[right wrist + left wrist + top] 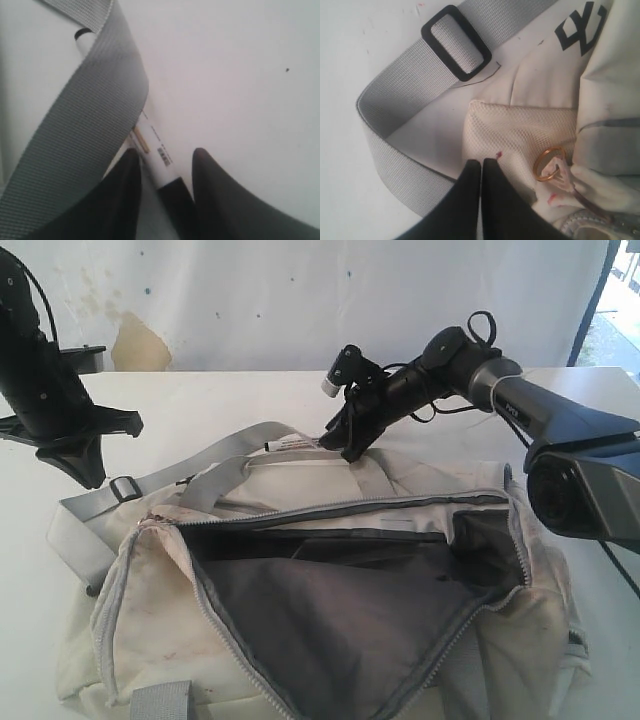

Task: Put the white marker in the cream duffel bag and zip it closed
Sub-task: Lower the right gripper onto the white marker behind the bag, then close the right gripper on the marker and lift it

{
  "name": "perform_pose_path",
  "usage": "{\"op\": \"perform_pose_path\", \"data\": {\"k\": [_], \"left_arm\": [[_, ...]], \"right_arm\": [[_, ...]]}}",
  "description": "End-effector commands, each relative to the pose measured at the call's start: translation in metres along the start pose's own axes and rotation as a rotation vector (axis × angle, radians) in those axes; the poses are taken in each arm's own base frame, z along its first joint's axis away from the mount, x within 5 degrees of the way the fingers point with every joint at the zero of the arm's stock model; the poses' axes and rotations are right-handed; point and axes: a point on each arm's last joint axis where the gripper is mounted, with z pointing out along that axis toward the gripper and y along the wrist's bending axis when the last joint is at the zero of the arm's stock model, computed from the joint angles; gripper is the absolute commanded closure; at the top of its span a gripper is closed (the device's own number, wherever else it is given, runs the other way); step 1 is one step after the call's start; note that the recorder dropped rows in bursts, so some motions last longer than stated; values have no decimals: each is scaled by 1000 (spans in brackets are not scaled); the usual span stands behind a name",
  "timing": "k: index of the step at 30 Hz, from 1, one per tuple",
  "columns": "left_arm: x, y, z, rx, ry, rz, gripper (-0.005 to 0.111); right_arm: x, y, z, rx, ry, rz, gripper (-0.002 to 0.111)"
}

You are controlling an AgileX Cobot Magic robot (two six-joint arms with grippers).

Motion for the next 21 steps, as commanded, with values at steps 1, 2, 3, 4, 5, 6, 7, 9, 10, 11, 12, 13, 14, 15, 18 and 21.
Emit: {"op": "perform_pose_path", "data": {"k": [1, 2, 3, 4, 5, 6, 7, 9, 10, 11, 12, 13, 14, 15, 18, 21], "left_arm": [[1, 0, -6, 6, -16, -3, 106], [1, 0, -6, 6, -16, -3, 106], [1, 0, -6, 6, -16, -3, 106], [1, 0, -6, 4, -16, -4, 106], [1, 0, -6, 4, -16, -2, 106], [1, 0, -6, 4, -16, 0, 106], [1, 0, -6, 4, -16, 0, 106], [1, 0, -6, 4, -16, 0, 106], [1, 0, -6, 4, -16, 0, 106], [1, 0, -6, 4, -16, 0, 106], [1, 0, -6, 4, -16, 0, 106], [1, 0, -6, 4, -16, 0, 106], [0, 0, -6, 4, -19, 0, 106], [0, 0, -6, 4, -21, 0, 106], [0, 0, -6, 6, -20, -1, 106], [0, 0, -6, 5, -27, -1, 106]], "right_arm": [[27, 3, 6, -43, 183, -95, 86], [29, 3, 6, -39, 207, -108, 87], [31, 3, 5, -41, 230, -122, 89], [33, 2, 5, -42, 249, -133, 92], [34, 2, 5, -43, 258, -138, 95], [34, 3, 4, -52, 266, -141, 100], [34, 3, 3, -51, 273, -144, 105], [32, 2, 1, -39, 273, -123, 108], [29, 1, -1, -29, 270, -111, 108], [27, 0, -4, -16, 269, -103, 108], [25, -2, -8, -2, 279, -91, 108], [22, -4, -12, 17, 290, -81, 108], [20, -6, -17, 42, 306, -58, 108], [17, -8, -23, 69, 324, -34, 108], [11, -13, -41, 134, 394, 48, 108], [3, -16, -58, 169, 400, 112, 108]]}}
